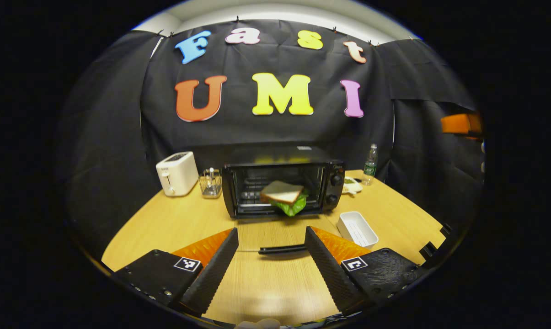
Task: Open the electric oven with the left hand, put the food in, and close the electric oven.
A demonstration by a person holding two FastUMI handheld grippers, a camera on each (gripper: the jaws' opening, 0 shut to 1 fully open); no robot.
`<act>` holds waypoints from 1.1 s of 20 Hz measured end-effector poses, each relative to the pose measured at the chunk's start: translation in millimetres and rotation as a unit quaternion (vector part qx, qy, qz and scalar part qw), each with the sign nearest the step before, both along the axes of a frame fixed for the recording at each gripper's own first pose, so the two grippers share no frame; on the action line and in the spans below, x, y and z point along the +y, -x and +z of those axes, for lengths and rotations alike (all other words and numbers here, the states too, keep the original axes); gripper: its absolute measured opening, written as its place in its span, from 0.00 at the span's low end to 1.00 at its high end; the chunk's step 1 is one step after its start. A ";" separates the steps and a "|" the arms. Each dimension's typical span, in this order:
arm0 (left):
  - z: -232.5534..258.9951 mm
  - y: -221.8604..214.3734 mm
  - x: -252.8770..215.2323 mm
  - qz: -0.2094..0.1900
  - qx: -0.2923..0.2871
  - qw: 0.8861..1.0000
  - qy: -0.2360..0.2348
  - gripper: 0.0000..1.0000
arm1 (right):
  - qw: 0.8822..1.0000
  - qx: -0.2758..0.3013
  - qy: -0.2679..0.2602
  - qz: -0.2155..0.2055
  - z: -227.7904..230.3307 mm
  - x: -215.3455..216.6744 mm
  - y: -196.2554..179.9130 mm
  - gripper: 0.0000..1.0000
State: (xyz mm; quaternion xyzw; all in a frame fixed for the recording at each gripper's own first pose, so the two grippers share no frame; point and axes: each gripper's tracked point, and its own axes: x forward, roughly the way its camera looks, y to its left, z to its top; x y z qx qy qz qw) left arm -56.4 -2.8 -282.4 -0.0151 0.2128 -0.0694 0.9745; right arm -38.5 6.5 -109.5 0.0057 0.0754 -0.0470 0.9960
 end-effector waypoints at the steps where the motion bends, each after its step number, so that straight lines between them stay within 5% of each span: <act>1: -15.0 -1.8 -4.8 0.001 0.009 1.000 -0.003 0.96 | 1.000 0.003 -0.002 0.000 1.9 -1.6 2.6 0.96; 9: -104.4 -27.2 -41.0 -0.001 0.072 0.997 -0.015 0.96 | 1.000 0.015 0.012 -0.021 14.8 -29.6 15.0 0.96; 22: -123.4 -48.2 -39.7 0.023 0.090 0.995 -0.020 0.95 | 0.999 0.045 0.015 -0.027 1.4 -50.2 3.1 0.96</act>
